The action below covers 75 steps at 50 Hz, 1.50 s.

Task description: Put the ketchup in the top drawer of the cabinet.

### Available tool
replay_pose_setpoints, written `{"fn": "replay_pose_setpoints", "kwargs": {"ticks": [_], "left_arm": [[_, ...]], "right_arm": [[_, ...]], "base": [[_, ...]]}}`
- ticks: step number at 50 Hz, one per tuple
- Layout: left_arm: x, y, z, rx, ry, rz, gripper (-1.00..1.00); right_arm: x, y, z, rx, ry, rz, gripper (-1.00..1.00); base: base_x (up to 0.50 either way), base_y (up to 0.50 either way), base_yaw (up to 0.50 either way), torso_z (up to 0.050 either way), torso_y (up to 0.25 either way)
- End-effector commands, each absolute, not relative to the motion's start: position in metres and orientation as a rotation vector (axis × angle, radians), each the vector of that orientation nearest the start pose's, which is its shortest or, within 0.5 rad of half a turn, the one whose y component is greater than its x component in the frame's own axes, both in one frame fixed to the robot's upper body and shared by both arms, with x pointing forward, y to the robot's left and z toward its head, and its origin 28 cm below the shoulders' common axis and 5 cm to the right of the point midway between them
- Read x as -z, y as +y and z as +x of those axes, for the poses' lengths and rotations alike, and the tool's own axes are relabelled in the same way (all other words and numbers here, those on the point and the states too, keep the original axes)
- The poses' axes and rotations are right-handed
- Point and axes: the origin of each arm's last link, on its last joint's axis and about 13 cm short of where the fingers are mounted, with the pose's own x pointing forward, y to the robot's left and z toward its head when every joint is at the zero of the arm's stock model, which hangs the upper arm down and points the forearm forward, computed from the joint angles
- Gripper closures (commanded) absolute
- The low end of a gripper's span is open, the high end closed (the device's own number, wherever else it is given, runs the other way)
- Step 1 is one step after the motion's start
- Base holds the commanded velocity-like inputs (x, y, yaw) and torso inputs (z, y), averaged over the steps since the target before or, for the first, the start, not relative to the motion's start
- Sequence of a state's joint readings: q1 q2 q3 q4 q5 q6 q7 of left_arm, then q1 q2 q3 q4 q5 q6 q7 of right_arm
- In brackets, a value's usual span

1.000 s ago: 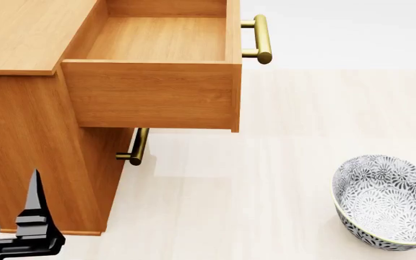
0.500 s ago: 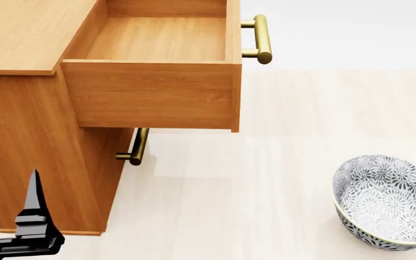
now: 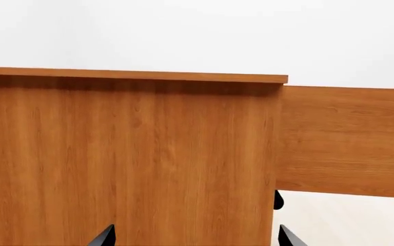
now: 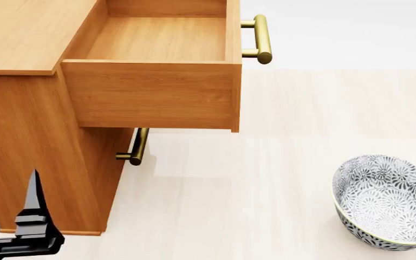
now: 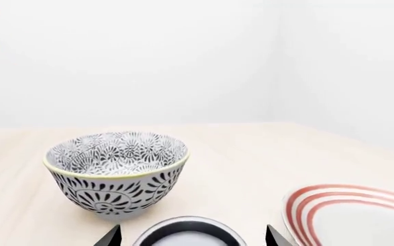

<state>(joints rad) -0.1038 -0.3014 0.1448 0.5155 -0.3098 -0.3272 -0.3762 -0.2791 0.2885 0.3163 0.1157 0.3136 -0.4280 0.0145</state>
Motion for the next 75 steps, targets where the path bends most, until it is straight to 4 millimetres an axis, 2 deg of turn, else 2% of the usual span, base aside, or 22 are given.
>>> {"fn": "replay_pose_setpoints", "kwargs": {"ticks": [1, 58, 59, 75], "left_arm": [[-0.117, 0.219, 0.215, -0.084, -0.223, -0.027, -1.00], [-0.115, 0.220, 0.217, -0.088, -0.219, -0.030, -1.00], [-0.115, 0.220, 0.217, -0.088, -0.219, -0.031, -1.00], [-0.115, 0.220, 0.217, -0.087, -0.218, -0.030, -1.00]], "right_arm": [[0.002, -0.236, 0.130, 0.348, -0.120, -0.070, -1.00], [0.013, -0.235, 0.135, 0.361, -0.100, -0.031, -1.00], [0.013, -0.235, 0.135, 0.369, -0.098, -0.031, 1.00], [0.010, -0.235, 0.136, 0.364, -0.107, -0.041, 1.00]], "base": [[0.00, 0.00, 0.00, 0.000, 0.000], [0.00, 0.00, 0.00, 0.000, 0.000], [0.00, 0.00, 0.00, 0.000, 0.000], [0.00, 0.00, 0.00, 0.000, 0.000]]}}
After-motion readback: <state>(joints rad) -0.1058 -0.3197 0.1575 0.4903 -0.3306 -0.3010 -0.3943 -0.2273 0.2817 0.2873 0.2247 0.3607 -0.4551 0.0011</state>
